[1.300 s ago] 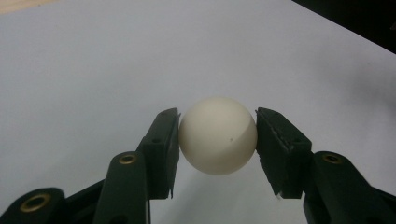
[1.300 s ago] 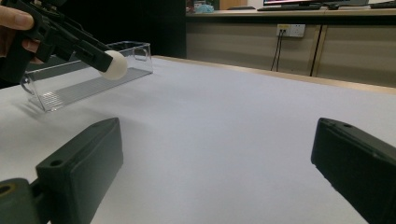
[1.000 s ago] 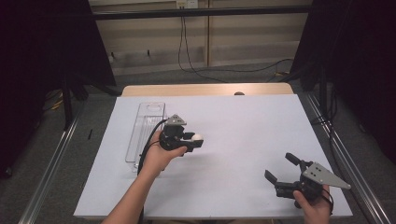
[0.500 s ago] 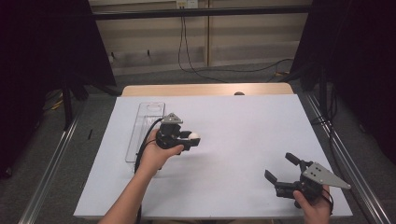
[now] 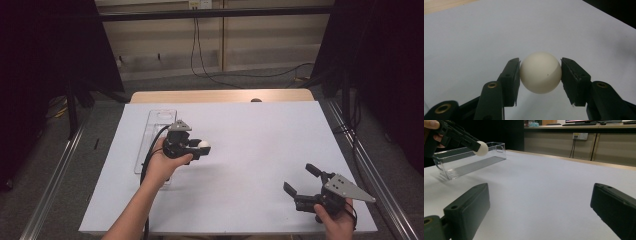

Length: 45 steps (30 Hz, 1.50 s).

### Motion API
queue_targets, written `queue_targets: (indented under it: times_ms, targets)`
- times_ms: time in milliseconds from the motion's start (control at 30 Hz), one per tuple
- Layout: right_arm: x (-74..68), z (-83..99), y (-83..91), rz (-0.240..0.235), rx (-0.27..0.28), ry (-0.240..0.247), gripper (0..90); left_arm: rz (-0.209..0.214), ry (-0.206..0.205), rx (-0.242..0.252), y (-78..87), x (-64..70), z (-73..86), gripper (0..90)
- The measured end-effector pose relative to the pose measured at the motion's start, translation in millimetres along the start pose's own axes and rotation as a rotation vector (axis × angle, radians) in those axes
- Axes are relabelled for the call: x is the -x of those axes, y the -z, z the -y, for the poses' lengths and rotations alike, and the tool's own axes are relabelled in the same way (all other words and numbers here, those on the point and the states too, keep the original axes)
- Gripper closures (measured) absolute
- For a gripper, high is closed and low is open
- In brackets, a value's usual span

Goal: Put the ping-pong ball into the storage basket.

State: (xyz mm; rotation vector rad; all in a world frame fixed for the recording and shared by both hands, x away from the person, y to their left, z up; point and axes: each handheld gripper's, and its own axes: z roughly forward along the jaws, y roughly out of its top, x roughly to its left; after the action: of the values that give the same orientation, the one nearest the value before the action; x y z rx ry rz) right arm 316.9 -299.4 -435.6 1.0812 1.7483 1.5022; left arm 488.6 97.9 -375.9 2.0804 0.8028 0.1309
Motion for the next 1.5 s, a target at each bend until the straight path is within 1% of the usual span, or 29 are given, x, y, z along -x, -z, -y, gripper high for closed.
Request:
queue_targets:
  times_ms: [133, 200, 333, 367, 433, 467, 500, 533, 800, 900, 933, 967, 1033, 1167, 1233, 1333, 1367, 1400, 1433, 1500]
  targets:
    - [-0.1, 0.3, -0.3, 0.0, 0.001, 0.0, 2.1, -0.006, 0.006, -0.001, 2.0, -1.9, 0.4, 50.7]
    - [0.0, 0.2, -0.3, 0.0, 0.003, -0.001, 2.1, -0.005, 0.002, 0.0, 2.8, -2.9, 0.3, 50.7]
    - [0.0, 0.2, -0.3, 0.003, 0.003, -0.003, 2.1, -0.007, 0.013, 0.011, 4.9, -4.6, 0.1, 50.8]
    - [0.1, 0.2, -0.3, 0.003, 0.003, -0.003, 2.2, -0.01, 0.009, 0.001, 6.1, -5.2, -0.4, 50.7]
    - [0.1, 0.0, 0.0, -0.001, 0.001, -0.001, 2.2, -0.013, 0.009, -0.001, 7.7, -6.1, -0.7, 50.7]
    - [0.0, 0.0, 0.1, -0.001, 0.0, -0.002, 2.1, -0.012, 0.018, 0.016, 7.4, -6.1, -0.5, 50.7]
    - [0.1, 0.0, 0.0, 0.0, 0.001, -0.001, 2.1, -0.013, 0.018, 0.017, 8.0, -6.6, -0.7, 50.7]
    - [0.0, 0.0, 0.1, 0.0, 0.001, -0.003, 2.2, -0.012, 0.016, 0.002, 9.7, -7.4, -1.3, 50.7]
    - [-0.1, -0.1, 0.3, 0.0, 0.002, -0.004, 2.2, -0.024, 0.031, 0.005, 13.5, -11.1, -0.8, 50.7]
    - [0.0, -0.1, 0.4, 0.0, 0.002, -0.004, 2.2, -0.027, 0.029, 0.002, 15.3, -13.3, -0.5, 50.7]
    - [0.3, 0.0, 0.2, 0.001, 0.004, -0.002, 2.2, -0.027, 0.035, 0.006, 15.6, -13.5, -0.3, 50.7]
    - [0.4, 0.1, 0.1, 0.0, 0.002, -0.002, 2.2, -0.031, 0.029, 0.001, 16.4, -14.2, -0.2, 50.7]
    - [0.3, 0.1, 0.1, 0.0, 0.002, -0.002, 2.2, -0.033, 0.039, 0.011, 17.3, -14.7, 0.1, 50.7]
    - [0.0, -0.1, 0.3, -0.001, 0.002, -0.004, 2.2, -0.036, 0.033, 0.005, 20.0, -17.1, 0.2, 50.8]
    - [0.1, 0.0, 0.2, -0.001, 0.002, -0.002, 2.2, -0.036, 0.043, 0.019, 20.4, -17.5, 0.5, 50.8]
    - [0.3, -0.1, 0.1, 0.001, 0.002, -0.002, 2.2, -0.043, 0.036, 0.012, 22.5, -19.1, 0.4, 50.8]
    - [0.3, 0.0, 0.1, 0.0, 0.003, -0.002, 2.2, -0.044, 0.043, 0.008, 23.2, -19.1, 0.3, 50.8]
    - [0.0, -0.1, 0.3, -0.001, 0.003, -0.005, 2.2, -0.045, 0.038, 0.002, 24.2, -20.1, 0.3, 50.7]
    - [-0.1, -0.1, 0.3, 0.0, 0.002, -0.005, 2.2, -0.046, 0.048, 0.018, 23.7, -20.0, 0.9, 50.7]
    - [0.0, -0.1, 0.4, -0.001, 0.003, -0.005, 2.2, -0.053, 0.045, 0.006, 25.9, -21.4, 0.7, 50.8]
